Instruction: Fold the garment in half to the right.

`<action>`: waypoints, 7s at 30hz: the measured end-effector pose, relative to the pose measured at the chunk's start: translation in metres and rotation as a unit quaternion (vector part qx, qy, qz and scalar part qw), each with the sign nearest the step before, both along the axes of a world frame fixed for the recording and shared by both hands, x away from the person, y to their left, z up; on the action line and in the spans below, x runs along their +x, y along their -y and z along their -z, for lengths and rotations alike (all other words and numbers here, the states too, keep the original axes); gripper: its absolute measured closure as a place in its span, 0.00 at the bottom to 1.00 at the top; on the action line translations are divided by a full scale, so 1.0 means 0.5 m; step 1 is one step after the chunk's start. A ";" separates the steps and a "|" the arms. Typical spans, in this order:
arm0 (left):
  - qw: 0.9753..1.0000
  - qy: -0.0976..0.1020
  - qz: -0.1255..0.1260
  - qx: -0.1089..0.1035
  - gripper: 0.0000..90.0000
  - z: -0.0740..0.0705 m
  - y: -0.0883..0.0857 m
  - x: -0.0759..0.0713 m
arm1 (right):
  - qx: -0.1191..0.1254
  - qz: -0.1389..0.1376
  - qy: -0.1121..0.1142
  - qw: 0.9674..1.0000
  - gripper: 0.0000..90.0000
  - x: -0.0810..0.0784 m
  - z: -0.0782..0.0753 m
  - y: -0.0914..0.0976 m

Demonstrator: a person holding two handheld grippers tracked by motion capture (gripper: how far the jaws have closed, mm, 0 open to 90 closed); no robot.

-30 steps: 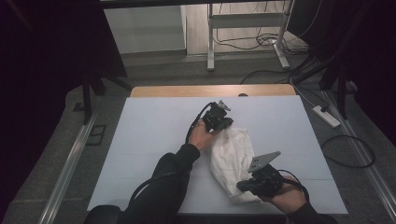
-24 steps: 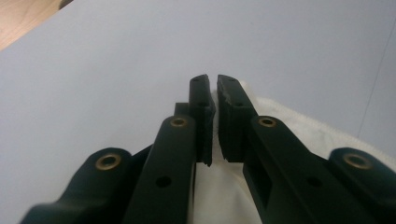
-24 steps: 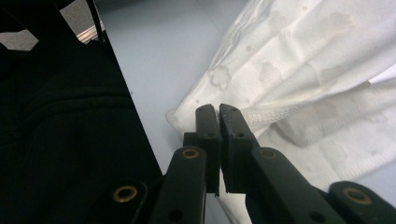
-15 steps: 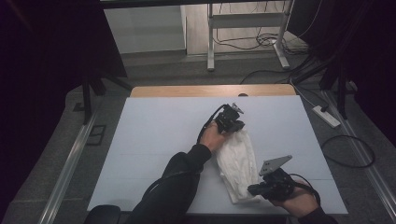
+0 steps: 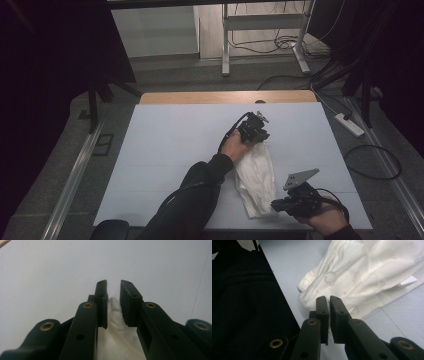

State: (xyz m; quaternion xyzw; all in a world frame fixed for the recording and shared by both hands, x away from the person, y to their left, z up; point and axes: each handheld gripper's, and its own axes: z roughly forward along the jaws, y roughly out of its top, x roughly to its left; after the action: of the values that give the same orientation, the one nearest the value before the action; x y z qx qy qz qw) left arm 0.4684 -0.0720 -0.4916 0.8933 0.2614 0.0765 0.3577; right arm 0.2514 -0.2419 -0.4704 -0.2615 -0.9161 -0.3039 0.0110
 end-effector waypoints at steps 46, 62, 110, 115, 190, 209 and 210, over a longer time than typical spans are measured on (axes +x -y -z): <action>0.999 -0.009 0.045 -0.016 0.09 -0.028 -0.160 -0.019 | 0.004 0.093 0.075 0.993 0.19 0.012 -0.011 0.002; 0.998 -0.010 0.048 -0.031 0.00 -0.025 -0.250 -0.041 | 0.011 0.114 0.072 0.991 0.06 0.021 -0.009 0.006; 0.997 -0.020 -0.022 -0.066 0.00 -0.015 -0.452 -0.150 | -0.001 0.157 0.106 0.982 0.00 0.033 -0.002 0.033; 0.997 -0.022 -0.026 -0.073 0.00 -0.016 -0.466 -0.166 | -0.004 0.158 0.111 0.981 0.00 0.033 -0.002 0.034; 0.986 -0.008 -0.125 -0.108 0.01 -0.037 -0.649 -0.428 | 0.001 0.194 0.101 0.976 0.00 0.008 -0.014 0.078; 0.980 -0.007 -0.160 -0.117 0.01 -0.035 -0.692 -0.483 | 0.004 0.219 0.107 0.970 0.00 -0.008 -0.024 0.102; 0.980 -0.007 -0.161 -0.118 0.01 -0.034 -0.693 -0.485 | 0.003 0.219 0.106 0.970 0.00 -0.009 -0.024 0.102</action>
State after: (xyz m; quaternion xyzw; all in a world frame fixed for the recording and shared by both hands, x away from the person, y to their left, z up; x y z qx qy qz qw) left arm 0.2260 0.2748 -0.4745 0.7918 0.4114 0.0953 0.4413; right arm 0.2471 -0.2930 -0.4584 -0.4224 -0.8314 -0.3275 -0.1522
